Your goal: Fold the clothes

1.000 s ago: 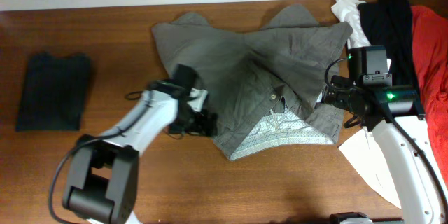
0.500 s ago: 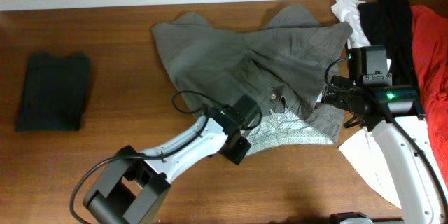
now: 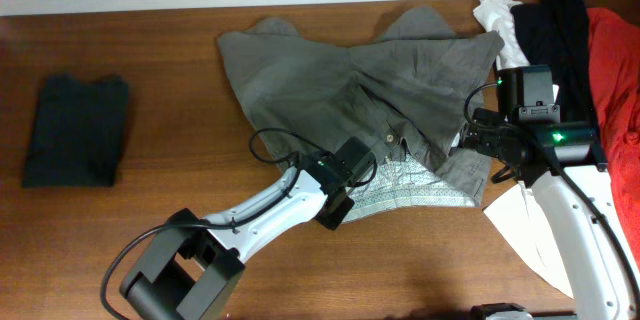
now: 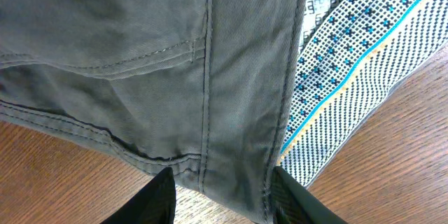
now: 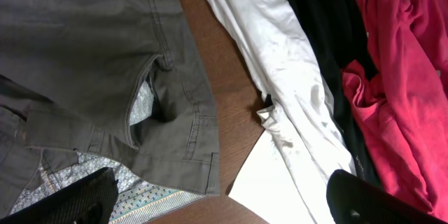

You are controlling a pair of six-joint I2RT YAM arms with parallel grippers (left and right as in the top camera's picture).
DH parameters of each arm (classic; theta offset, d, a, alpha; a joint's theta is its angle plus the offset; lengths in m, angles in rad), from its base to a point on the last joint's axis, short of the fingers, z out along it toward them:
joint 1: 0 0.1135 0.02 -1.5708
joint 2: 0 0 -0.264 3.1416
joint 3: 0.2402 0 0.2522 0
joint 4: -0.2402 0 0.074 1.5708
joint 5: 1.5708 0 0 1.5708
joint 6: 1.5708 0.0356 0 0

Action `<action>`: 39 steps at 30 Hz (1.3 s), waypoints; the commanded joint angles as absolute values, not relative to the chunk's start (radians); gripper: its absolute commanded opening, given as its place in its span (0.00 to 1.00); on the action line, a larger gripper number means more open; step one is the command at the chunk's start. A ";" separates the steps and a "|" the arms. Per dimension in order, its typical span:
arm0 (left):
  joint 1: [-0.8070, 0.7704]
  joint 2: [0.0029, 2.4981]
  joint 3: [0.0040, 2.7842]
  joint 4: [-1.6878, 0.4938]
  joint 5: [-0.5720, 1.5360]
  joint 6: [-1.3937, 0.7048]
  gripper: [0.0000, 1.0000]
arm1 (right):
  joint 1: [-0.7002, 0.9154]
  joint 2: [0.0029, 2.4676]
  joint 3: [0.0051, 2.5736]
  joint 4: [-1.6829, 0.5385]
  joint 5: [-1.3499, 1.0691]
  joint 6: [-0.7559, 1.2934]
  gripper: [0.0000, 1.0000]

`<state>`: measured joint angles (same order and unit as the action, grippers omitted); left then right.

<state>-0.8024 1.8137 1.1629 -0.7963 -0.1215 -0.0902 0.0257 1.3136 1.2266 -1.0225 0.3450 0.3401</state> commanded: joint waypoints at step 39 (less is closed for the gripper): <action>-0.049 1.720 1.194 -0.732 0.091 -0.224 0.94 | 0.018 1.297 1.234 -1.034 0.351 0.345 0.99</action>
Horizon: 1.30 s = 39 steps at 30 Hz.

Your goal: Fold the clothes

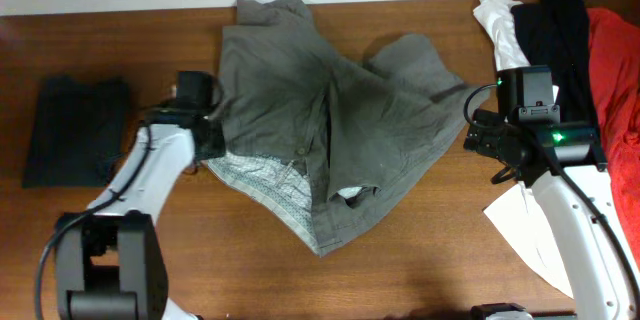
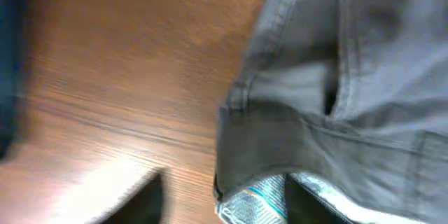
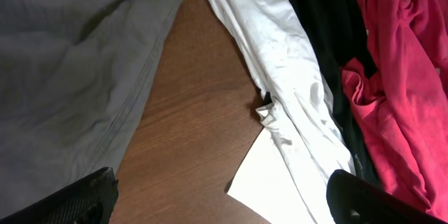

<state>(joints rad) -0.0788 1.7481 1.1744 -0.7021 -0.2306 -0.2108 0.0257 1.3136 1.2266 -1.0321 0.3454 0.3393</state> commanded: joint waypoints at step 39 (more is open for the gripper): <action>-0.406 1.868 1.078 -0.375 0.411 -0.706 0.14 | 0.018 1.298 1.234 -1.048 0.352 0.344 0.99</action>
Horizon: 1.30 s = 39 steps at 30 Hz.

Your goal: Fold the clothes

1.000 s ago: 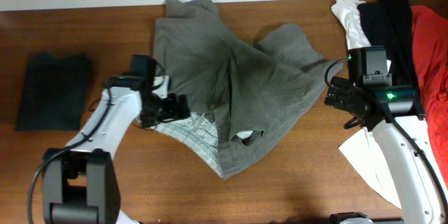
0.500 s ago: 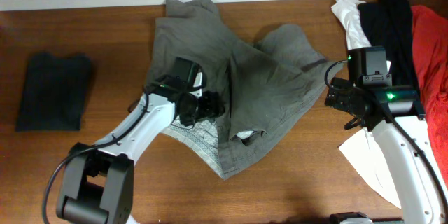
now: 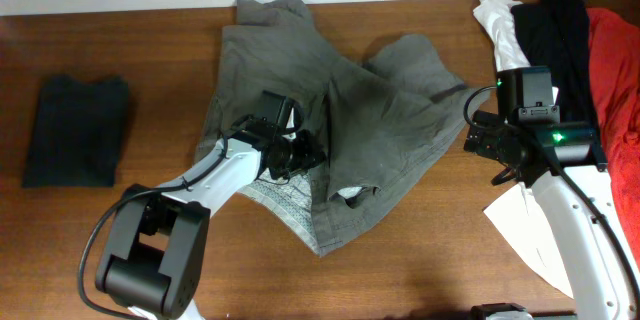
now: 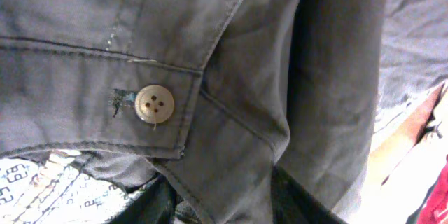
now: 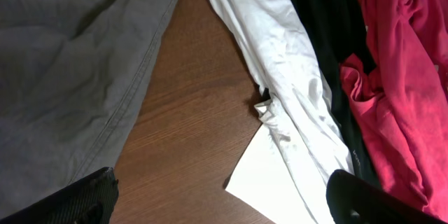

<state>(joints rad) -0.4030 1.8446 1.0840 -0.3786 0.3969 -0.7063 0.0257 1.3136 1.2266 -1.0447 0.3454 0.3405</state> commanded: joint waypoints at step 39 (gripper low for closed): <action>-0.069 1.531 1.066 -1.024 -0.046 -0.536 0.73 | 0.018 1.316 1.234 -1.053 0.319 0.318 0.99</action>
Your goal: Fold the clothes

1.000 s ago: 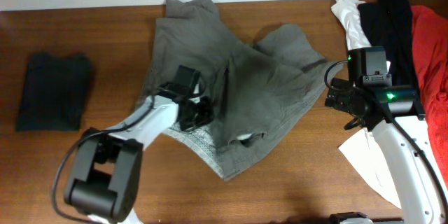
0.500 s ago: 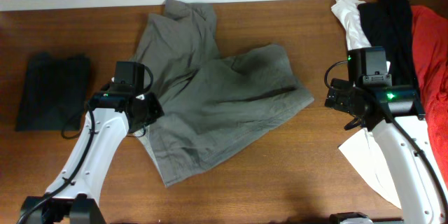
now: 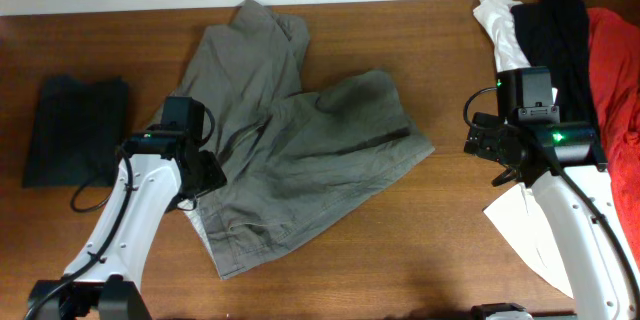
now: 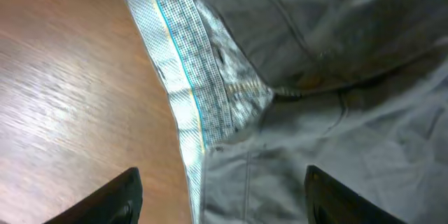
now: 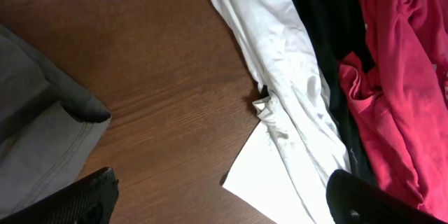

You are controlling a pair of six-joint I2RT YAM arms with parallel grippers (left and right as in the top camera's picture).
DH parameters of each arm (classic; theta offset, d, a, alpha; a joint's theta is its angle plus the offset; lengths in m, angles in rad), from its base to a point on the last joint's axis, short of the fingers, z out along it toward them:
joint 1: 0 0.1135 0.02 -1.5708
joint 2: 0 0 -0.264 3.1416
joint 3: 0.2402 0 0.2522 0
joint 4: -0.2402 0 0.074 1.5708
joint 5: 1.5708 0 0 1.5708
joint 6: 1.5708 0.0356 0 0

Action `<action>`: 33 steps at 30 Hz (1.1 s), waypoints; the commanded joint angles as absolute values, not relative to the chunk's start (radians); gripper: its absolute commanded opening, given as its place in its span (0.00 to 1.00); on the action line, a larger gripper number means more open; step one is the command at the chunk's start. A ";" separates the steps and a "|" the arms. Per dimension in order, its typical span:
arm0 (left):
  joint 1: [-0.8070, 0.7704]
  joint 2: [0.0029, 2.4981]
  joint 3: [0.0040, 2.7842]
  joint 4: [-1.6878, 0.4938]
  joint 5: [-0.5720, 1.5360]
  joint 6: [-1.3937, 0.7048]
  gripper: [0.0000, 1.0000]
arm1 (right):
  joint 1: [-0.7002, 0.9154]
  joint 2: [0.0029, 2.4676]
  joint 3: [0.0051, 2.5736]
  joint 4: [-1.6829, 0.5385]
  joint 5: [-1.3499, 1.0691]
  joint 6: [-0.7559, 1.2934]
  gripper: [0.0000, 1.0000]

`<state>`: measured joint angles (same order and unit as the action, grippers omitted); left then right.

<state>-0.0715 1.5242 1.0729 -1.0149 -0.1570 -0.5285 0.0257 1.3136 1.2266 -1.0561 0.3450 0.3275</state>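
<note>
The grey shorts [image 3: 310, 150] lie spread left of the table's middle, one leg pointing to the back [image 3: 255, 30], the other to the right. Their patterned waistband lining [image 4: 178, 84] shows at the left edge. My left gripper [image 3: 205, 178] hovers over that edge, open, its fingers [image 4: 115, 199] wide apart above lining and grey cloth, gripping nothing. My right gripper [image 3: 487, 146] is open over bare wood, to the right of the shorts' right leg hem [image 5: 77, 108]. Between its fingers [image 5: 87, 199] are only wood and a white cloth corner [image 5: 280, 182].
A folded dark garment [image 3: 75, 130] lies at the far left. At the right edge sits a pile of white [image 3: 500, 25], black [image 3: 565, 40] and red [image 3: 615, 70] clothes. Bare wood separates the shorts from the pile.
My left gripper was closed in on the waistband by the button, mid-shorts; now it is open at their left edge. The shorts have shifted left and lie flatter. The right arm has not moved.
The shorts first lay bunched at centre-right, my left gripper at their front waistband. Then they lay further left, the gripper at their left side. Then the gripper was at the buttoned waistband. Now the shorts are spread left of centre and the gripper is open.
</note>
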 commanded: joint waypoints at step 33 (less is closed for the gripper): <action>-0.274 1.533 0.802 -0.827 0.049 -0.472 0.32 | -0.191 1.841 1.235 -1.007 -0.180 0.150 0.04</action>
